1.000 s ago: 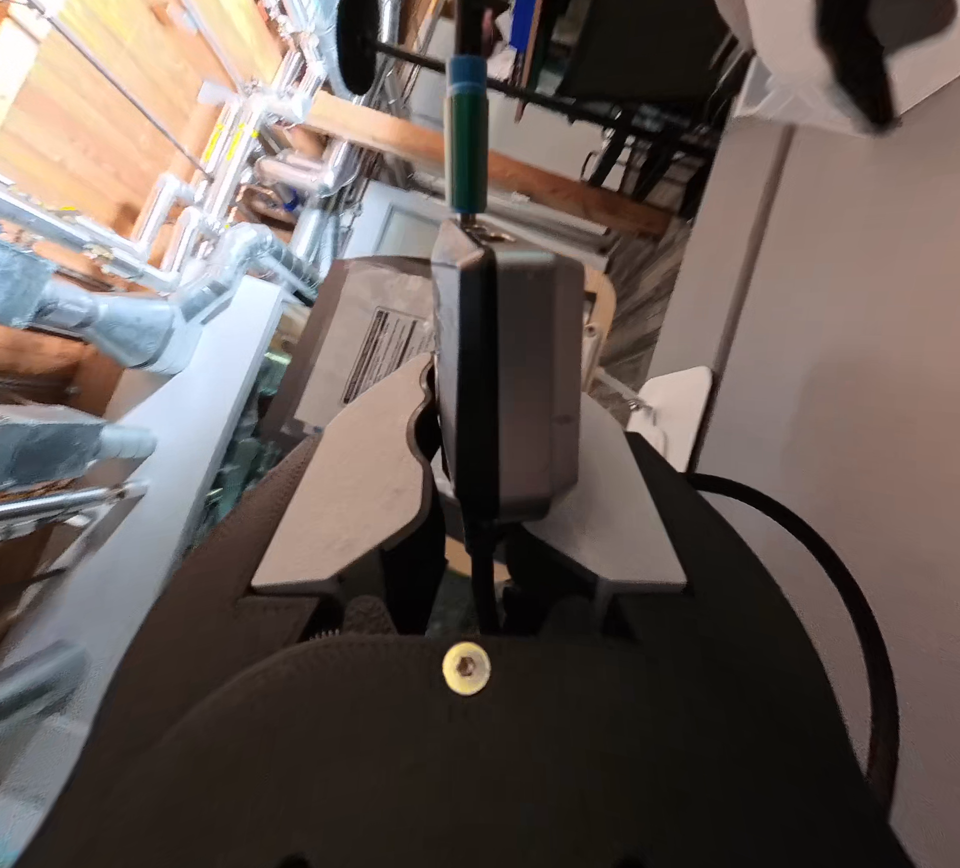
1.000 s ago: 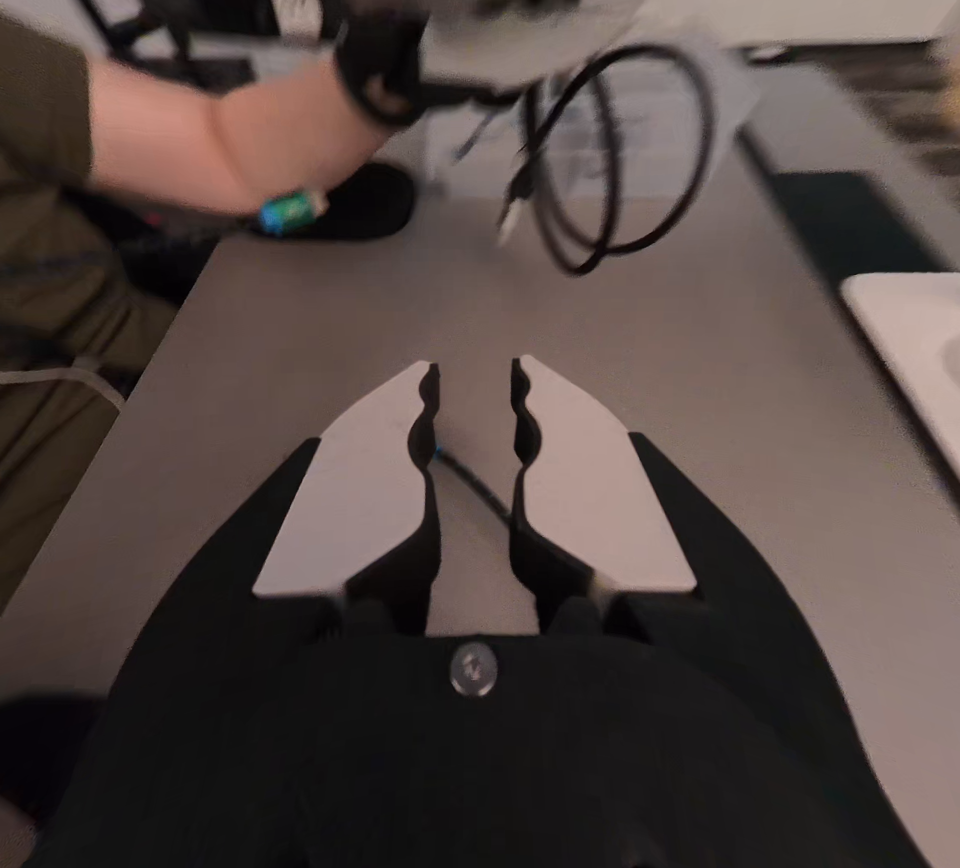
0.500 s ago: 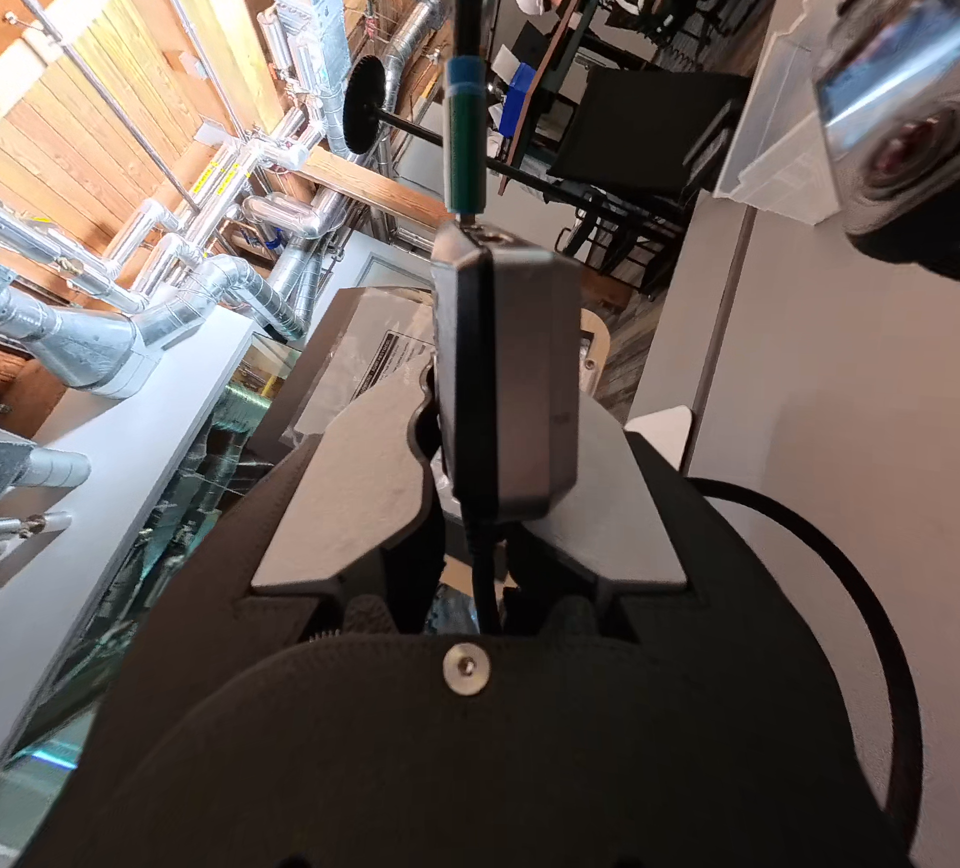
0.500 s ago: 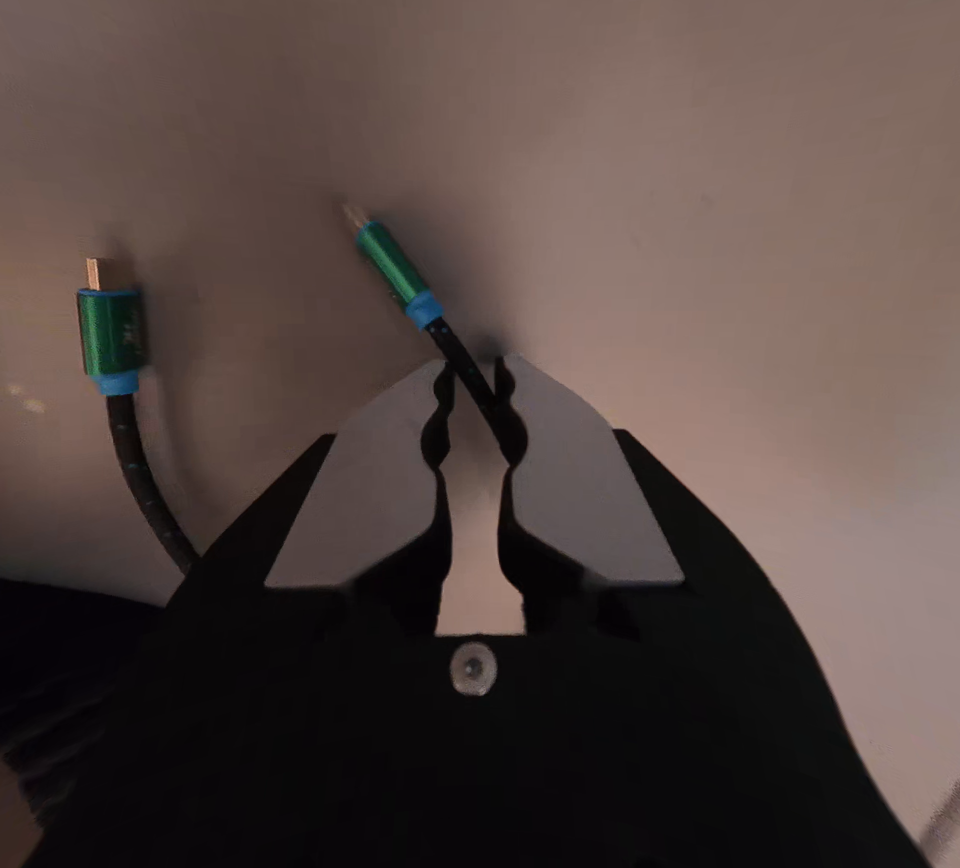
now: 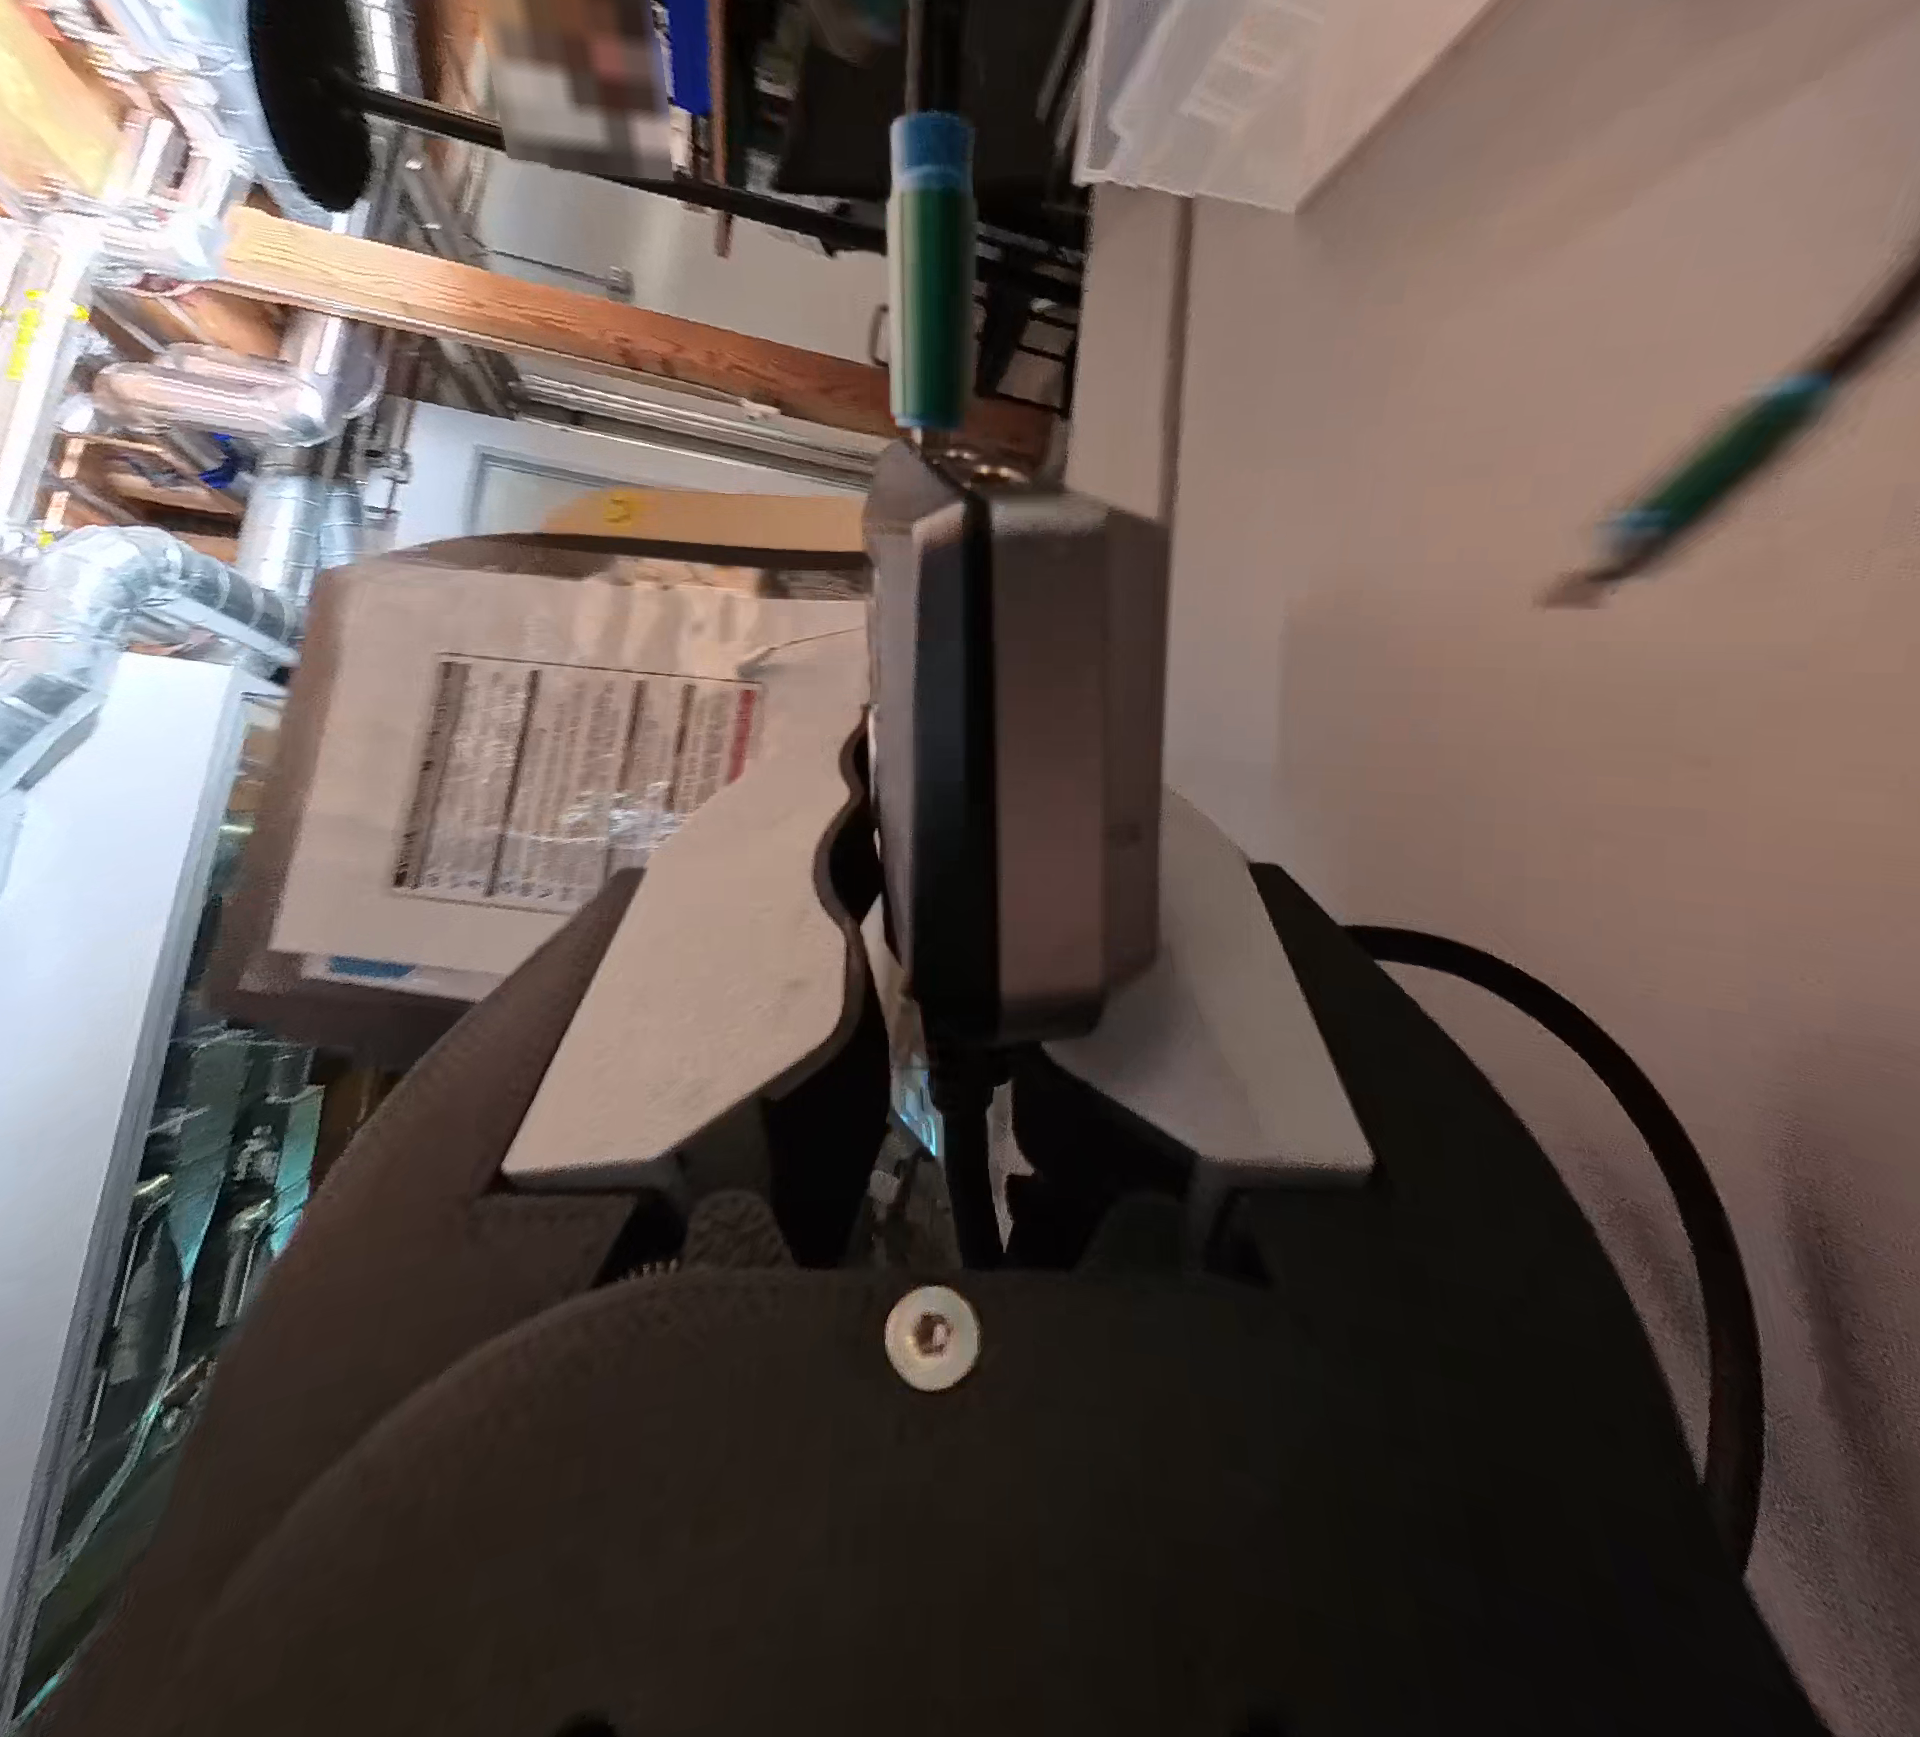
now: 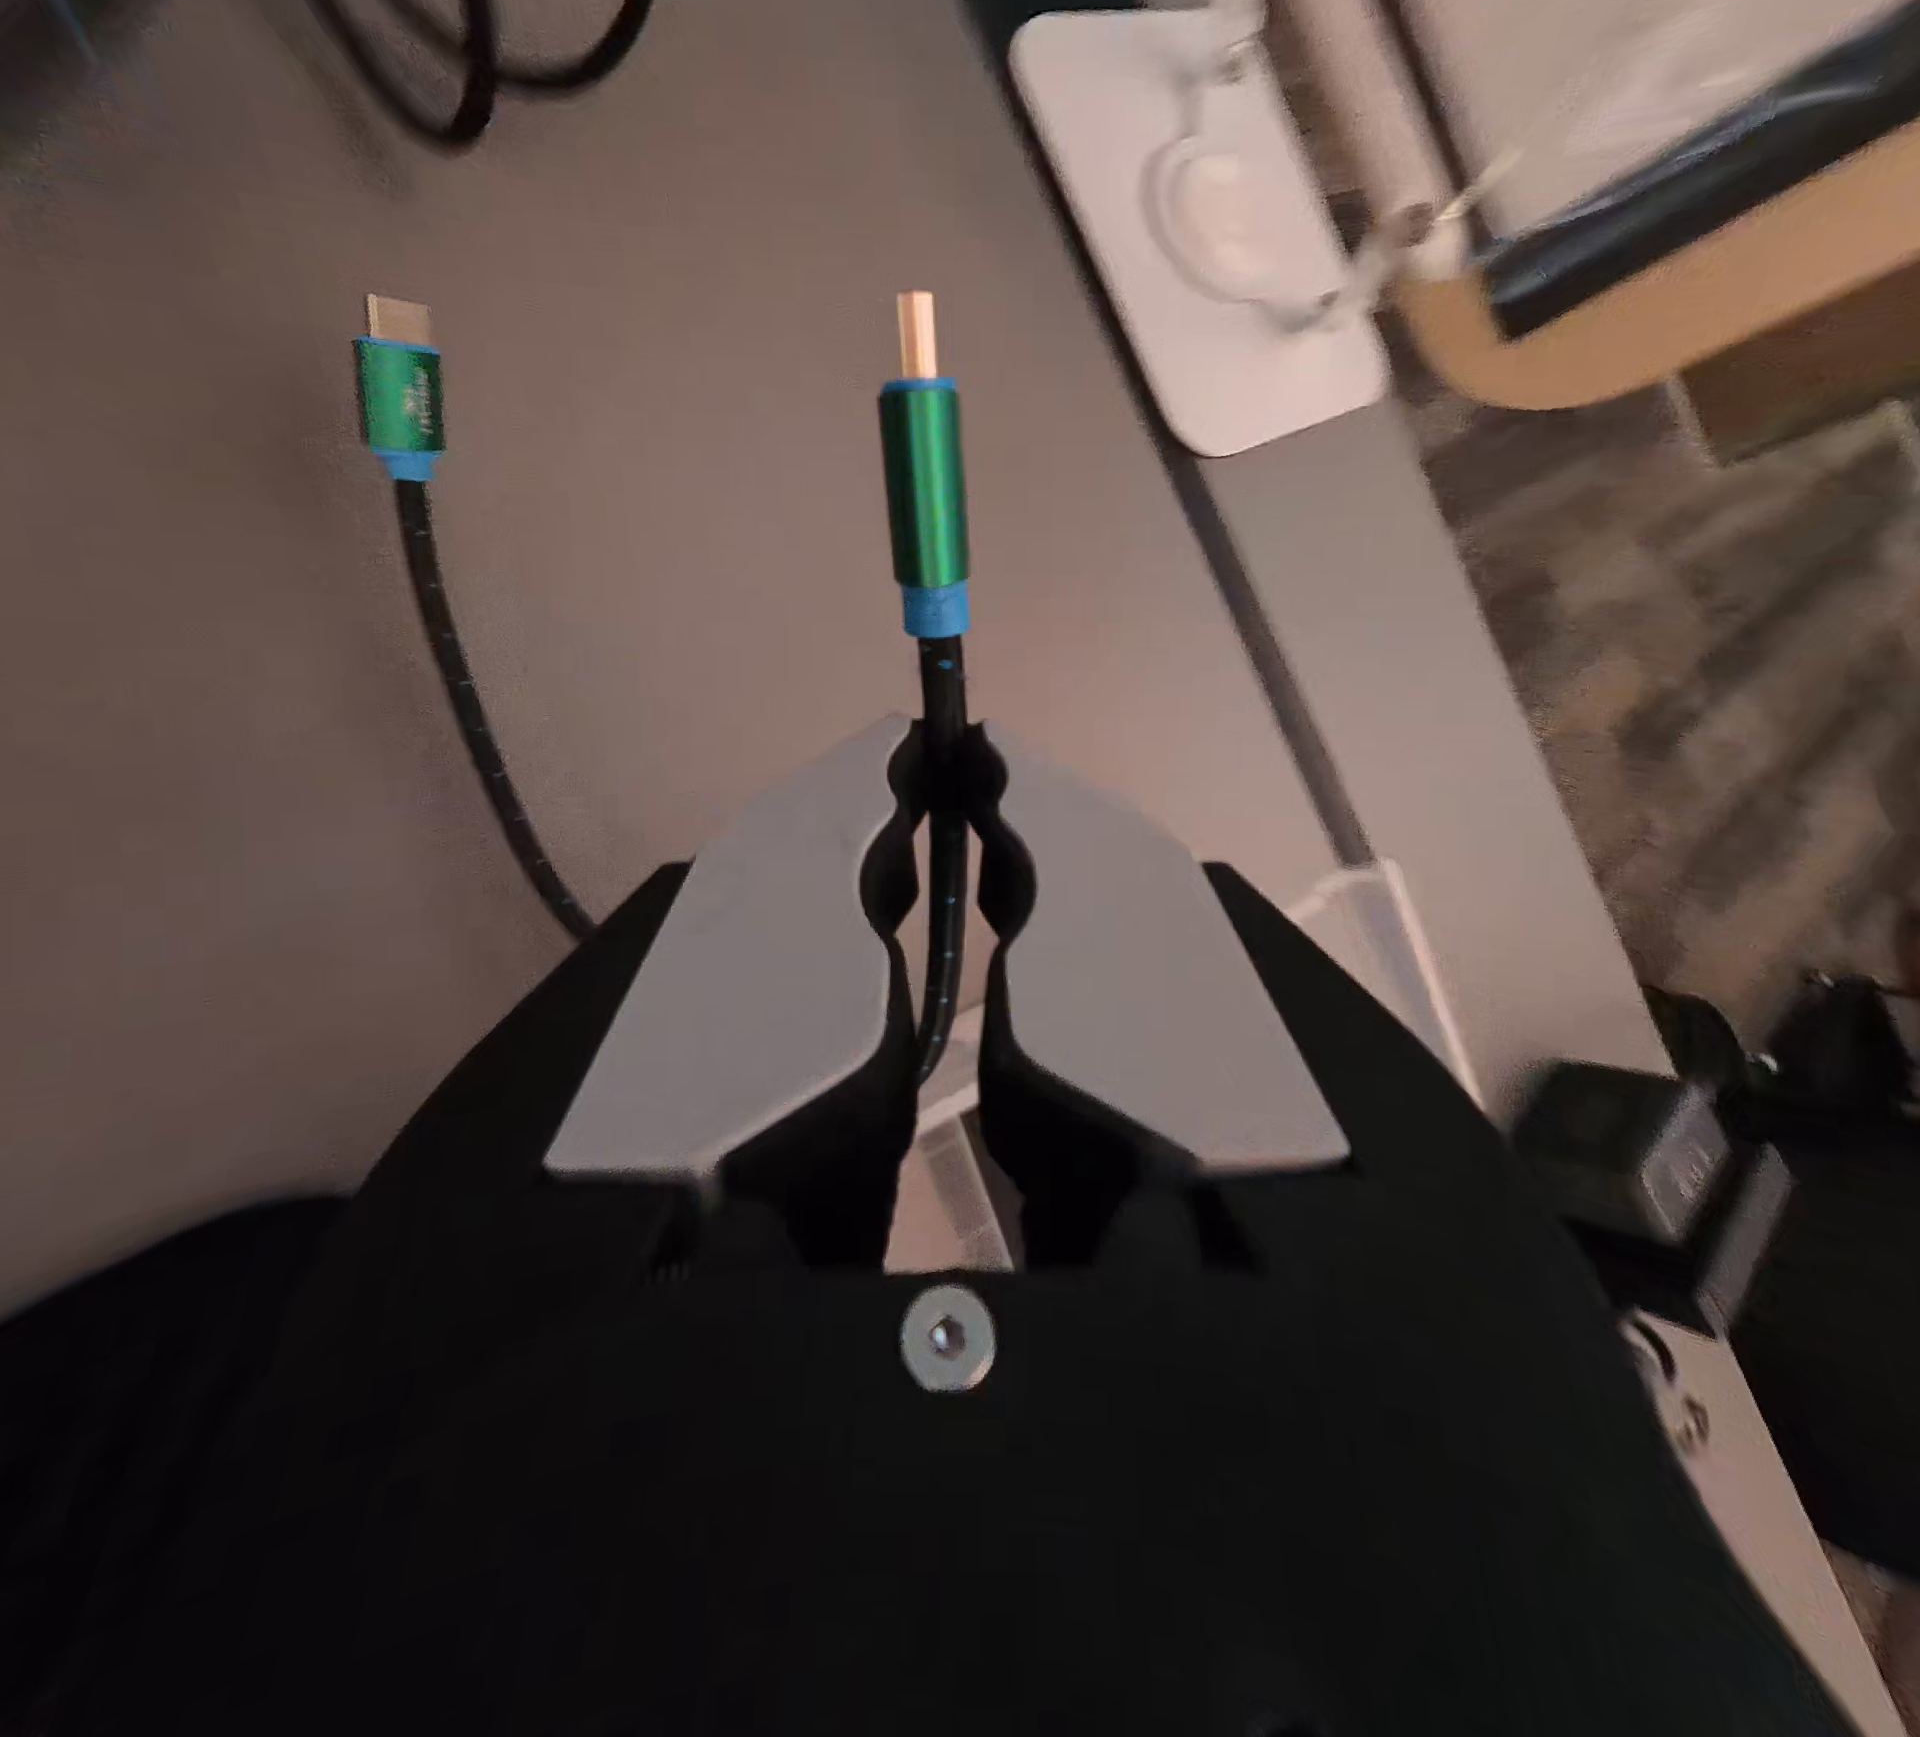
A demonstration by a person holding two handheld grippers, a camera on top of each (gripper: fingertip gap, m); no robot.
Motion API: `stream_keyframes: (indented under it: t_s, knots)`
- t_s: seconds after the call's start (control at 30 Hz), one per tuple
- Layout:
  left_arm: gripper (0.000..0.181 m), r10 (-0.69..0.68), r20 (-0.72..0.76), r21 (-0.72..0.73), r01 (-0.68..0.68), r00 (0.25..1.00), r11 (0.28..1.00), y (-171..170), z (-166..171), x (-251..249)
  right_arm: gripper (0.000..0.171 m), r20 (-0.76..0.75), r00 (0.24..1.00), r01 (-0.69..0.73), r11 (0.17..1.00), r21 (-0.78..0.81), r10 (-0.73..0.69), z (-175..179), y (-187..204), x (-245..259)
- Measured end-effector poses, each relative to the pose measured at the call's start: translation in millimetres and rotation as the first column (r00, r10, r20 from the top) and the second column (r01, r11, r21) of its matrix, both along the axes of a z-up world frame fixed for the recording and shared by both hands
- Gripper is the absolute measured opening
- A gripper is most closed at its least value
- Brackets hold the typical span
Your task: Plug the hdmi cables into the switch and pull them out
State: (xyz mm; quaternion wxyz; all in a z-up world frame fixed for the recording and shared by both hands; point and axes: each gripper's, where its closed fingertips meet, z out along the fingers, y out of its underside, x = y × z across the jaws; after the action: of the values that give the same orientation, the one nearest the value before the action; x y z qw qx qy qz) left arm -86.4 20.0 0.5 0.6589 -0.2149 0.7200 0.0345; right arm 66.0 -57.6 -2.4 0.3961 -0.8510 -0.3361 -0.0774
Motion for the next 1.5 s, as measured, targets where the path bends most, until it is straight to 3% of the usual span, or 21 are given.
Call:
stream_keyframes:
  t_s: [0.17,0.3,0.53,0.67,0.8,0.9,1.2,1.5]
  knots:
    - [0.025,0.060,-0.129,0.091,-0.048,0.990,0.995,1.2,-42.2,18.3,0.007,0.078,0.980,0.159,0.960,0.229,-0.181,57.4,-7.7,21.8]
    - [0.025,0.095,-0.165,0.153,-0.070,0.982,0.986,-3.9,-48.2,23.7,0.008,0.122,0.941,0.246,0.887,0.392,-0.315,94.3,-19.3,38.8]
    - [0.025,0.105,-0.222,0.246,-0.049,0.969,0.968,-34.8,-60.8,41.5,0.008,0.127,0.879,0.336,0.786,0.519,-0.460,123.3,-38.9,66.2]
    - [0.025,0.084,-0.307,0.208,-0.019,0.948,0.978,-55.8,-80.1,47.2,0.008,0.061,0.841,0.400,0.692,0.601,-0.538,142.3,-50.7,81.3]
    - [0.028,0.046,-0.392,0.083,-0.014,0.919,0.996,-65.1,-106.9,49.0,0.008,-0.015,0.865,0.393,0.658,0.643,-0.502,155.3,-56.2,75.1]
    - [0.029,0.066,-0.520,-0.032,-0.096,0.852,0.995,-59.8,-133.9,39.4,0.008,-0.031,0.879,0.380,0.660,0.648,-0.475,158.4,-57.5,69.6]
    - [0.029,0.046,-0.577,-0.210,-0.202,0.815,0.957,-55.2,-156.7,34.0,0.008,-0.040,0.902,0.359,0.697,0.621,-0.429,151.8,-47.4,58.5]
    - [0.038,0.133,-0.557,-0.200,-0.288,0.820,0.937,-44.1,-153.0,31.6,0.008,-0.007,0.919,0.321,0.737,0.594,-0.395,143.0,-34.0,42.1]
